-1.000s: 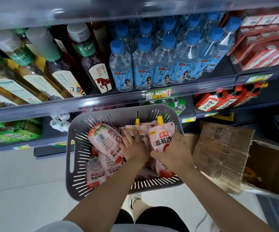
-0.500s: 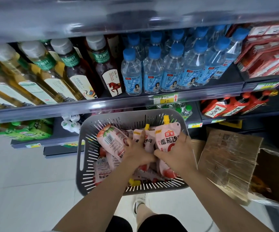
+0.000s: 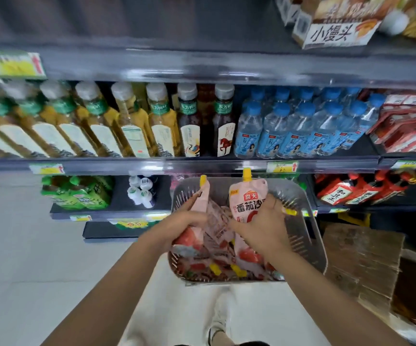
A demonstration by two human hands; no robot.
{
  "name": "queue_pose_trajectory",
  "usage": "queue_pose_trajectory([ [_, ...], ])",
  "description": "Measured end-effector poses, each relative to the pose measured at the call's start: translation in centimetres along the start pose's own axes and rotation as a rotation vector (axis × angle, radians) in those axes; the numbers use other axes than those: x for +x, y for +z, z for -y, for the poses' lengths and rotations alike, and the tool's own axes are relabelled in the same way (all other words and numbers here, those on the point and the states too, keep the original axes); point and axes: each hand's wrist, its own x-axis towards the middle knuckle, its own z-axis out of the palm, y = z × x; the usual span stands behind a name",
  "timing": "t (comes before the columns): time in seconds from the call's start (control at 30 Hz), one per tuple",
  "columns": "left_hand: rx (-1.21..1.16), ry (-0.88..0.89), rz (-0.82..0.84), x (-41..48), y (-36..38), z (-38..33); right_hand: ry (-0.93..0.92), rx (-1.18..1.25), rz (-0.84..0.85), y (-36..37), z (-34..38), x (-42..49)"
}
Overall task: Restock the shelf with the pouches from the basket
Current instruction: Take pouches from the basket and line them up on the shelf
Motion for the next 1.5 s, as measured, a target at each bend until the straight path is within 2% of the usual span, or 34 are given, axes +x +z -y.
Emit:
queue_pose_trajectory([
  [0.17, -0.062, 0.129, -0.12, -7.9, -6.5, -1.5, -0.146, -0.015, -0.064, 2.5, 7.6, -3.6],
  [0.37, 0.038, 0.257, -0.339, -17.5, -17.1, -3.4, -0.295, 0.041, -0.111, 5.5, 18.5, -7.6],
  [0.57, 0.08, 0.574, -0.501, -24.9, -25.6, -8.3, -0.458, 0.178, -0.242, 7.2, 29.8, -9.8],
  [0.73, 0.172, 0.79, -0.683, -27.9, -31.1, -13.9, -0.509, 0.312, -0.287, 6.9, 38.8, -10.1],
  [0.87, 0.315, 0.887, -0.877, -28.2, -34.4, -19.6, -0.583, 0.402, -0.332, 5.9, 44.5, -8.9],
  [1.13, 0.591, 0.877, -1.146, -22.7, -41.0, -30.2, -0.69, 0.545, -0.332, 4.7, 53.3, -2.6],
  [1.3, 0.585, 0.907, -1.175, -16.9, -45.3, -34.7, -0.642, 0.578, -0.294, 5.6, 58.3, 2.7],
  [1.5, 0.644, 0.981, -1.154, -11.0, -49.4, -37.2, -0.637, 0.51, -0.268, 7.6, 61.3, 7.3],
])
